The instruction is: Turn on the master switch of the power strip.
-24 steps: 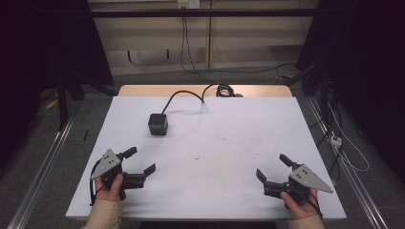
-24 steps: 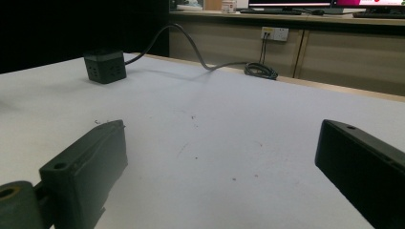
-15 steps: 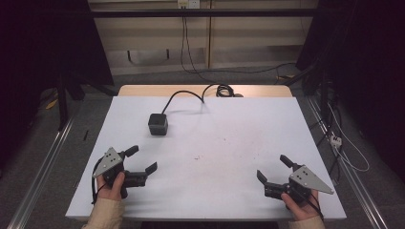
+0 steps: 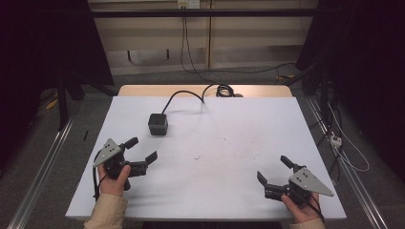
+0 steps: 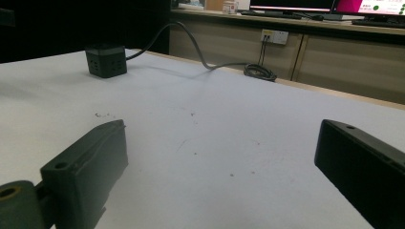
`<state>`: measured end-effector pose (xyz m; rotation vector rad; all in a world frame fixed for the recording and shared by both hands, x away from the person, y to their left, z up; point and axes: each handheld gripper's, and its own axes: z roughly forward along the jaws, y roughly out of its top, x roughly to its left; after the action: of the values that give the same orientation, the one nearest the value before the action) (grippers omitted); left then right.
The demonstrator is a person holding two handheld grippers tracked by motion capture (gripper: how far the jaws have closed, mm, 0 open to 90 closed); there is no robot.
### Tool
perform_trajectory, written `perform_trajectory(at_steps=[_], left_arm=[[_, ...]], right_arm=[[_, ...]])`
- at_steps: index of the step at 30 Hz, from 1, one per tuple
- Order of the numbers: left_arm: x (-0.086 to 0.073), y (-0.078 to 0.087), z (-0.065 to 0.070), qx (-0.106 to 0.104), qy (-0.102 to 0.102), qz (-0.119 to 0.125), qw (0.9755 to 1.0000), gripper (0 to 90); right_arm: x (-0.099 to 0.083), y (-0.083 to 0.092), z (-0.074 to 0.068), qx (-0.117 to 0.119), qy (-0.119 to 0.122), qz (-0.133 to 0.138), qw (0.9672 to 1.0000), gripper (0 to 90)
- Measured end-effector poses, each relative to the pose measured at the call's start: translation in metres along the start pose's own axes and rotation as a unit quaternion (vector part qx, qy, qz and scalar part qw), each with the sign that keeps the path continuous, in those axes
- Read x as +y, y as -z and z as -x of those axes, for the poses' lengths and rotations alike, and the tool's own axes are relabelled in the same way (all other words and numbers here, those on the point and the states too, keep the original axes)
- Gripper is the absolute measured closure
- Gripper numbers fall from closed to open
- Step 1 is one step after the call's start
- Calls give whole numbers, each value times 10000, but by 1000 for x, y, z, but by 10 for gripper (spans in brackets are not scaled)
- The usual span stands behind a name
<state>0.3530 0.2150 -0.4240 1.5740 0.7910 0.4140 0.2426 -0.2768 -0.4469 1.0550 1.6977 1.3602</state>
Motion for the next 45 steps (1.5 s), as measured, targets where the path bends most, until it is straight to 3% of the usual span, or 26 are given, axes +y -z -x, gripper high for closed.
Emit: perform_trajectory(at_steps=[16,32,45], left_arm=[[8,-20,-4,-50,7,-281,9996,27],[20,-35,-11,-50,5,-390,9992,46],[26,-50,-26,145,92,-445,9989,48]], right_arm=[[-1,3,0,-20,-72,3,10000,34],[-2,4,0,21,-87,31,10000,34],[-2,9,1,-3,-131,78,9999,35]])
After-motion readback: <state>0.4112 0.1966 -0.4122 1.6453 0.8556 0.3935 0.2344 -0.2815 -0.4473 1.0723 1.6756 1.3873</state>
